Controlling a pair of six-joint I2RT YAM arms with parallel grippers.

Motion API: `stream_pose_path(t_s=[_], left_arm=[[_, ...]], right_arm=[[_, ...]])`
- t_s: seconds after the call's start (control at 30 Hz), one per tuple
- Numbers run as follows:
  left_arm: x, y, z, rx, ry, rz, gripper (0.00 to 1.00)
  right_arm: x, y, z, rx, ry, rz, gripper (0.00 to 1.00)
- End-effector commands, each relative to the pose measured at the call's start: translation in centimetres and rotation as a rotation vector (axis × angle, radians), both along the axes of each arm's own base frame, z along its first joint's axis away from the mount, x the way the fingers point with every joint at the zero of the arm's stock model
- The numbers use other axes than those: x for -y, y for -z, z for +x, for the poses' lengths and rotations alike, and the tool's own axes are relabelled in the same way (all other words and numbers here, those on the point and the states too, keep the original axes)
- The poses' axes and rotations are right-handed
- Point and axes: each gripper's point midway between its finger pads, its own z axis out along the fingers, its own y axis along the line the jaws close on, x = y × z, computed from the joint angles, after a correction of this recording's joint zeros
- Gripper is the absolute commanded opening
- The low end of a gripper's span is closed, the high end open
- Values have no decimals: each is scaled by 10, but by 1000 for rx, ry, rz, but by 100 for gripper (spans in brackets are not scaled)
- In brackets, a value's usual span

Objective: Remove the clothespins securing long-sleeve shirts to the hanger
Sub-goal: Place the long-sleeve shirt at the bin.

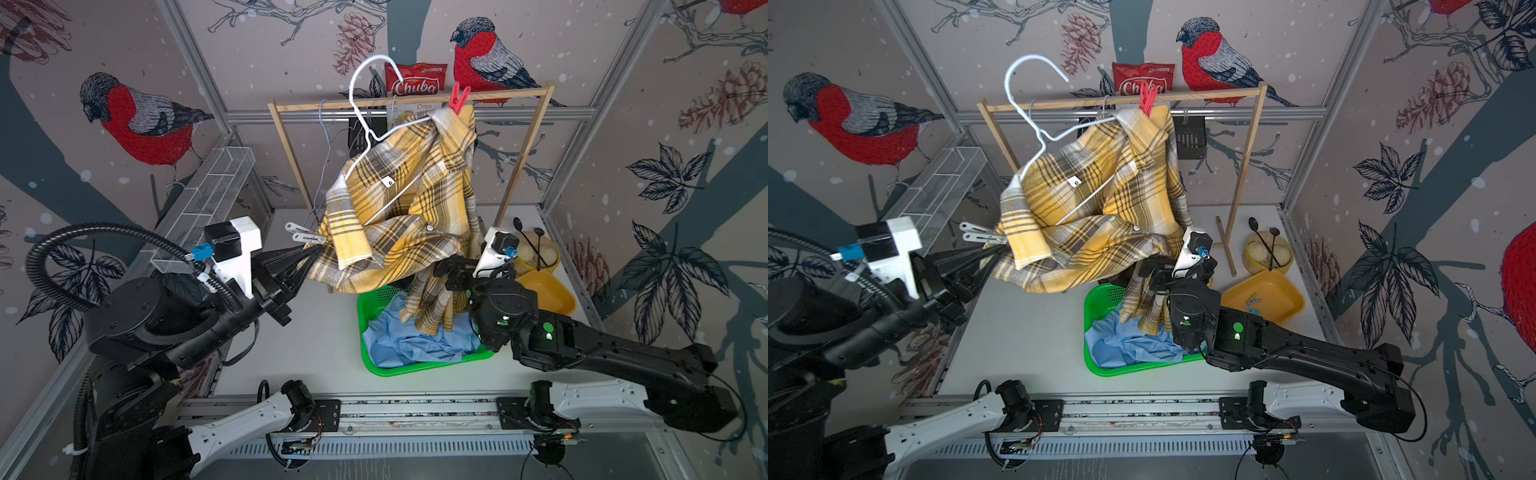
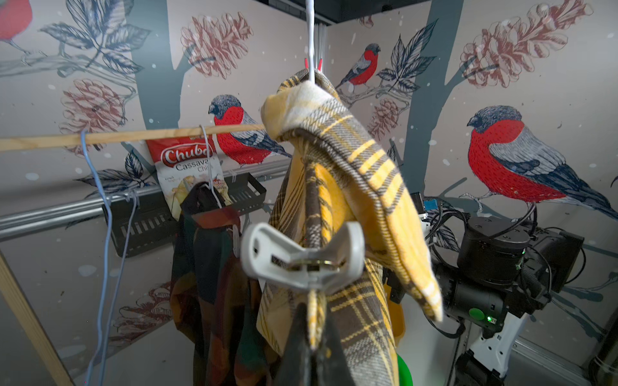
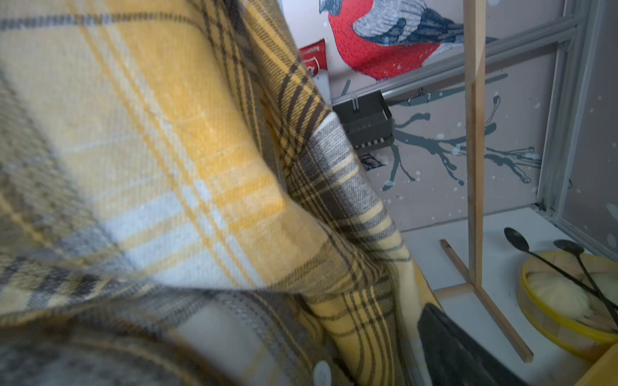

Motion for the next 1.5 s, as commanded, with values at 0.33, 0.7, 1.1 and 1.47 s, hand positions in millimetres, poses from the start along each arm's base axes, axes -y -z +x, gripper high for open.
stream_pose_path(t_s=[0.33, 0.7, 1.1, 1.47], left_arm=[[25, 58, 29, -140, -35, 25, 0], [20, 62, 41, -131, -109, 48, 0], [21, 55, 30, -114, -56, 56, 0], [26, 46, 20, -107, 8, 38, 0]], right_arm=[[-25, 133, -33, -415, -402, -39, 100], [49, 98, -40, -375, -349, 97, 100], [165, 95, 117, -361, 88, 232, 100], [67, 132, 191, -444, -170, 122, 98]])
